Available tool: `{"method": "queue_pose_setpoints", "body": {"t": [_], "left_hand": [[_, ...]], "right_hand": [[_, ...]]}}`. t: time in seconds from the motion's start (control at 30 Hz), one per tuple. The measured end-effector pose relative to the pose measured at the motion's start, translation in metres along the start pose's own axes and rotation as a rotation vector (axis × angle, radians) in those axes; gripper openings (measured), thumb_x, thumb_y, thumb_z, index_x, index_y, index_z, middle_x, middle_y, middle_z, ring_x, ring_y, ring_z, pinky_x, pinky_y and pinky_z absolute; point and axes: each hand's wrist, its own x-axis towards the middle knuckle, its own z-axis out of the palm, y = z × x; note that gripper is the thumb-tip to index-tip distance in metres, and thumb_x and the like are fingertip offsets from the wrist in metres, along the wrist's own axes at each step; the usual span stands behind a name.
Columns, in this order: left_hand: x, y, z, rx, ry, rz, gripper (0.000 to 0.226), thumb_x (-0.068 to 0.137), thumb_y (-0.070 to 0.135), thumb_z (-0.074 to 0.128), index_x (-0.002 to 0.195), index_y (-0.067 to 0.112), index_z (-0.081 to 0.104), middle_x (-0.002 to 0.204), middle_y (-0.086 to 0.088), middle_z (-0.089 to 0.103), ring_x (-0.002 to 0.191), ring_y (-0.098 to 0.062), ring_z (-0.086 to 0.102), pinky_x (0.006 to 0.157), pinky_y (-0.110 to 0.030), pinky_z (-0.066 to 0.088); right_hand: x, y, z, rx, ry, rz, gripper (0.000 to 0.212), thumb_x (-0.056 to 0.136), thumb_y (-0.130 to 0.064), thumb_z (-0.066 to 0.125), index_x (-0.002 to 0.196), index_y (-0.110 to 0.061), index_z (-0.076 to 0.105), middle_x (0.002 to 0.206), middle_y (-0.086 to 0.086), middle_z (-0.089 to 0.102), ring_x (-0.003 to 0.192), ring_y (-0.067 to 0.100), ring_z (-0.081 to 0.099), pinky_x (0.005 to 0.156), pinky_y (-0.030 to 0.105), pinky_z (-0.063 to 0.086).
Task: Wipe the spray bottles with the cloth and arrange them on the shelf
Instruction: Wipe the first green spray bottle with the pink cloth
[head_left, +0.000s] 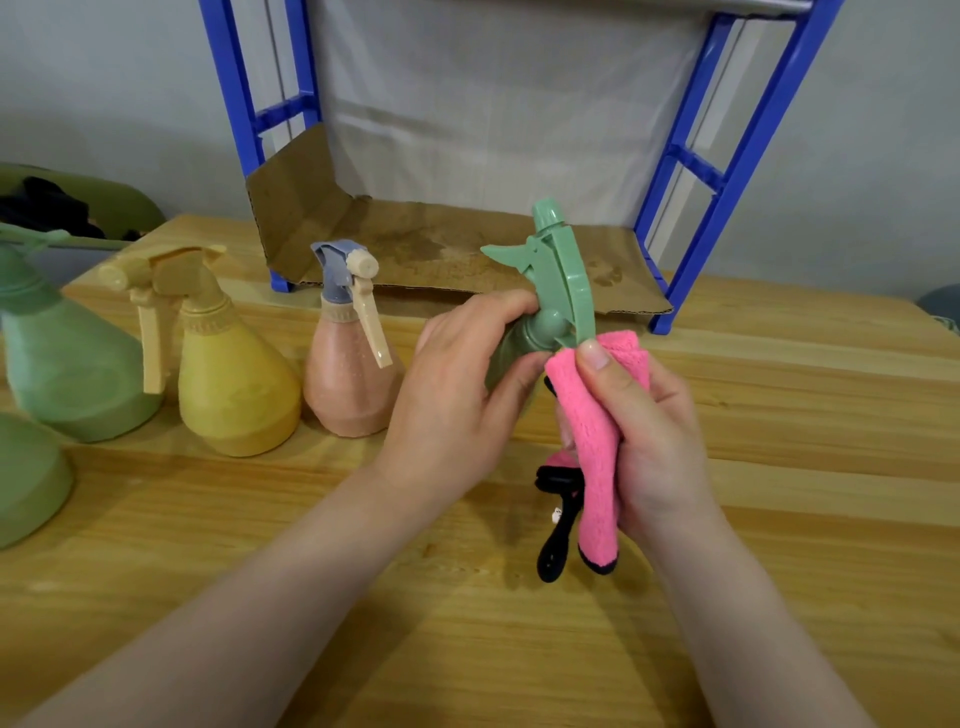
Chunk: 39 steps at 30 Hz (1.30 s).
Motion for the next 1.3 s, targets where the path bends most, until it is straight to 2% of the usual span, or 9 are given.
{"method": "queue_pose_setpoints", "body": {"t": [0.27,0.4,0.5,0.57,0.7,0.87,1.0,1.13,1.3], "left_hand": [[0.001,-0.001,0.002,-0.082,0.042,-0.06,0.03,0.094,0.013,0.063,0.122,0.008,0.056,0.115,0.002,0.062,0.107,-0.01,0.058,0.092,-0.035,0.05],[0.005,-0.002,0.0,-0.312,0.13,-0.213,0.031,0.098,0.015,0.055,0.129,0.01,0.051,0.118,0.009,0.059,0.112,-0.006,0.058,0.097,-0.03,0.049],[0.006,0.001,-0.001,-0.476,0.152,-0.258,0.027,0.101,0.009,0.05,0.128,0.008,0.048,0.118,0.004,0.06,0.108,0.0,0.059,0.091,-0.018,0.046],[0.006,0.005,-0.003,-0.548,0.191,-0.227,0.026,0.1,0.007,0.047,0.127,0.006,0.046,0.119,-0.004,0.06,0.109,-0.002,0.058,0.092,-0.018,0.045],[0.006,0.014,-0.009,-0.603,0.328,-0.114,0.028,0.101,0.007,0.043,0.127,-0.003,0.044,0.121,-0.015,0.059,0.114,-0.026,0.057,0.099,-0.038,0.046],[0.006,0.02,-0.009,-0.705,0.344,-0.096,0.031,0.098,0.015,0.043,0.125,0.0,0.044,0.116,-0.011,0.058,0.111,-0.029,0.055,0.099,-0.043,0.045],[0.005,0.019,-0.007,-0.674,0.307,-0.137,0.038,0.09,0.006,0.056,0.121,-0.008,0.041,0.113,-0.016,0.057,0.109,-0.026,0.057,0.096,-0.032,0.047],[0.005,0.015,-0.006,-0.672,0.175,-0.108,0.044,0.087,-0.003,0.061,0.123,0.0,0.035,0.12,-0.02,0.057,0.117,-0.024,0.057,0.097,-0.033,0.047],[0.004,0.014,-0.002,-0.701,0.078,-0.134,0.043,0.087,-0.009,0.058,0.121,0.0,0.034,0.112,-0.011,0.06,0.11,-0.021,0.06,0.096,-0.04,0.049]], "right_hand": [[-0.001,0.007,0.002,-0.218,0.117,-0.214,0.025,0.085,-0.047,0.057,0.066,-0.034,0.066,0.053,-0.014,0.056,0.047,0.005,0.052,0.046,0.032,0.047],[0.008,0.015,-0.008,-0.251,0.216,-0.238,0.025,0.09,-0.046,0.052,0.074,-0.027,0.053,0.063,-0.021,0.053,0.061,-0.001,0.049,0.06,0.018,0.043],[0.015,0.021,-0.016,-0.301,0.207,-0.146,0.01,0.086,-0.033,0.052,0.094,-0.028,0.055,0.08,-0.024,0.059,0.076,-0.004,0.054,0.072,0.014,0.043],[0.017,0.022,-0.02,-0.289,0.215,-0.067,0.029,0.074,-0.021,0.047,0.102,-0.028,0.052,0.088,-0.017,0.057,0.077,-0.003,0.053,0.071,0.016,0.043],[0.022,0.026,-0.019,-0.256,0.307,0.136,0.033,0.073,-0.021,0.05,0.105,-0.027,0.051,0.104,0.0,0.063,0.092,0.016,0.059,0.086,0.04,0.052],[0.023,0.03,-0.016,-0.044,0.212,0.353,0.024,0.095,-0.011,0.061,0.118,-0.018,0.066,0.1,0.01,0.074,0.075,0.018,0.066,0.055,0.028,0.053],[0.021,0.023,-0.012,0.304,0.067,0.554,0.036,0.1,-0.022,0.046,0.129,-0.007,0.06,0.113,0.017,0.072,0.095,0.028,0.071,0.078,0.043,0.062],[0.019,0.021,-0.016,0.431,-0.041,0.669,0.051,0.099,-0.033,0.033,0.142,-0.01,0.049,0.131,0.023,0.062,0.116,0.04,0.061,0.105,0.061,0.041],[0.018,0.026,-0.012,0.364,-0.064,0.707,0.055,0.103,-0.051,0.034,0.121,-0.013,0.069,0.115,0.018,0.071,0.093,0.029,0.072,0.074,0.039,0.06]]}}
